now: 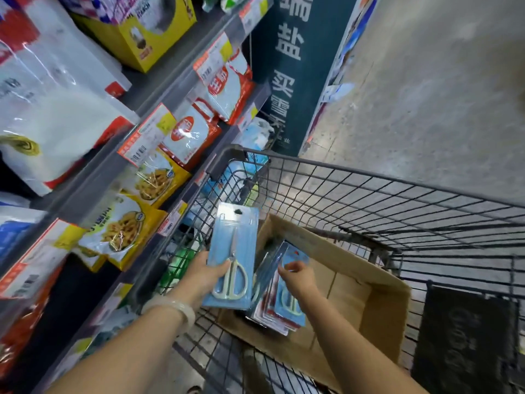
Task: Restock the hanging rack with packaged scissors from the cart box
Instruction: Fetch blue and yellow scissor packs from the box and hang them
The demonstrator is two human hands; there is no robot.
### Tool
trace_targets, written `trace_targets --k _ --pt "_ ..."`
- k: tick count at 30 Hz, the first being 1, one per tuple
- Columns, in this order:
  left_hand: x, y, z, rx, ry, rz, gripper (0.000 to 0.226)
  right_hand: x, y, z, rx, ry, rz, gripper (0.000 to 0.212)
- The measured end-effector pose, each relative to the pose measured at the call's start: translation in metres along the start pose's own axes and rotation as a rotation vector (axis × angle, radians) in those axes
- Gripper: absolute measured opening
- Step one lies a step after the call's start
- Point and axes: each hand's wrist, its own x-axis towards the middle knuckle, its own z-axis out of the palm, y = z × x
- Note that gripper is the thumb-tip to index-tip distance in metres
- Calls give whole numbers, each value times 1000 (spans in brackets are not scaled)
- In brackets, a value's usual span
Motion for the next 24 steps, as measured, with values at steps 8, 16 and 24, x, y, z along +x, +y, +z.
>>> trace_targets --k 8,16,24 --pt "12 -25 -15 -17 80 -38 30 32 14 51 -352 100 -75 56" --pt "10 -28 -19 -43 92 -20 15 49 8 58 -456 71 33 35" --pt "-12 -19 -24 -62 81 12 19 -11 -2 19 131 -8 -101 33"
